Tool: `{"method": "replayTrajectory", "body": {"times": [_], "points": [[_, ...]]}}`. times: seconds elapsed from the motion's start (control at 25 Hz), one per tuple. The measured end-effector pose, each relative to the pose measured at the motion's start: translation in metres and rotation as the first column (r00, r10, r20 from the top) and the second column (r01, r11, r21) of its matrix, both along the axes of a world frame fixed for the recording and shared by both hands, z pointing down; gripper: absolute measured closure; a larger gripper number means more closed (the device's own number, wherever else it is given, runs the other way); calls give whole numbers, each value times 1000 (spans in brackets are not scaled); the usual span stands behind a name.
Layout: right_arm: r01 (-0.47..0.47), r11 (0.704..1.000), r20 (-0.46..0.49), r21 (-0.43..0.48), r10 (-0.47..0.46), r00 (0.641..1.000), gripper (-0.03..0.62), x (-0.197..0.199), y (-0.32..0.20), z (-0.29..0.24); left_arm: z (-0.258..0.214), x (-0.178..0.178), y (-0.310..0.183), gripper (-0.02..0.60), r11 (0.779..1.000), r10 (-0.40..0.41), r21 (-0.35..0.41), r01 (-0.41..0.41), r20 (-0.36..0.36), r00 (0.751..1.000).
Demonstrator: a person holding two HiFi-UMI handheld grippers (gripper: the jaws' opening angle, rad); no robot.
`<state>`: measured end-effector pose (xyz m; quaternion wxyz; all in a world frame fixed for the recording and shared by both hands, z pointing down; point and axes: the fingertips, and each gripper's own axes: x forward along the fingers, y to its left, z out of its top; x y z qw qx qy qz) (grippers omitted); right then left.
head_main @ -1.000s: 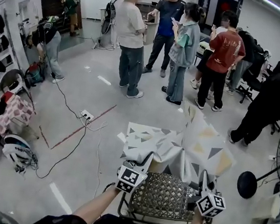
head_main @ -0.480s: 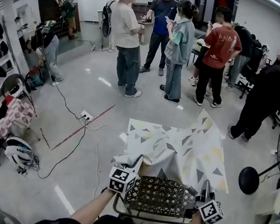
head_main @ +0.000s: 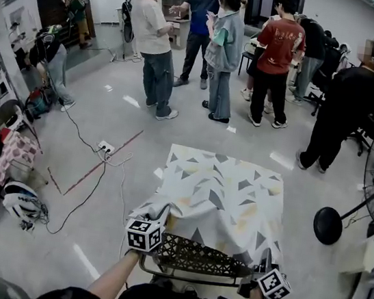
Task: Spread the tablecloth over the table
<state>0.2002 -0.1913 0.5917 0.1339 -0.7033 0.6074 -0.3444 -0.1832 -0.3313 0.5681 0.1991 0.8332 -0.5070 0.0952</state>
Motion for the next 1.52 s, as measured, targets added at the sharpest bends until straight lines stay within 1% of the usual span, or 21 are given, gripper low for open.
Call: {"method": "replayTrajectory", "body": {"times": [0.04, 0.12, 0.2, 0.24, 0.32, 0.4, 0.48, 0.6, 0.72, 0.8, 0.88, 0.92, 1.08, 1.2, 1.28, 1.32, 1.4, 1.52], "points": [[7, 1000, -4, -13, -7, 1000, 577, 2, 5, -1, 2, -1, 7, 551, 999, -20, -27, 19, -27, 999], [42, 998, -30, -48, -43, 999, 577, 0, -2, 0, 5, -5, 5, 549, 996, -59, -72, 55, -62, 996], [83, 993, -52, -88, -88, 995, 577, 4, -5, 9, 12, -1, 7, 549, 991, -99, -99, 92, -70, 993], [97, 990, -47, -104, -103, 994, 576, 6, 5, 16, 16, 2, 19, 549, 988, -118, -110, 110, -71, 990], [117, 985, -9, -126, -119, 993, 576, 6, 41, 28, 23, 0, 57, 549, 980, -158, -136, 147, -75, 985], [129, 981, 42, -145, -124, 991, 576, 2, 75, 34, 27, -9, 93, 549, 968, -198, -169, 184, -72, 978], [129, 978, 82, -162, -117, 990, 576, 0, 98, 38, 31, -19, 115, 545, 958, -220, -202, 203, -62, 974], [128, 975, 108, -184, -110, 988, 576, 1, 115, 48, 44, -27, 134, 545, 945, -220, -258, 203, -38, 975], [143, 964, 121, -224, -118, 986, 574, 7, 117, 52, 58, -32, 148, 545, 916, -220, -342, 209, 4, 975], [146, 956, 124, -253, -118, 985, 574, 14, 115, 54, 67, -29, 155, 541, 905, -213, -374, 205, 20, 977], [147, 951, 126, -271, -117, 985, 572, 21, 113, 61, 79, -26, 160, 541, 893, -226, -398, 211, 9, 974], [148, 949, 130, -278, -115, 985, 571, 23, 111, 68, 87, -26, 162, 541, 883, -241, -415, 218, -3, 970], [142, 938, 152, -317, -97, 984, 566, 34, 110, 88, 123, -21, 175, 541, 838, -304, -487, 246, -43, 952], [131, 928, 168, -349, -75, 983, 559, 43, 101, 99, 145, -18, 172, 541, 816, -315, -523, 247, -44, 948], [124, 920, 176, -372, -61, 983, 553, 48, 98, 106, 157, -17, 171, 541, 803, -311, -543, 245, -31, 950], [123, 916, 177, -382, -58, 982, 551, 50, 98, 109, 162, -17, 172, 541, 799, -306, -550, 245, -20, 952], [124, 909, 176, -399, -57, 983, 546, 49, 99, 115, 169, -19, 173, 541, 796, -291, -553, 245, 5, 957], [114, 897, 163, -427, -48, 985, 534, 43, 100, 125, 176, -23, 173, 541, 803, -254, -544, 242, 55, 966]]}}
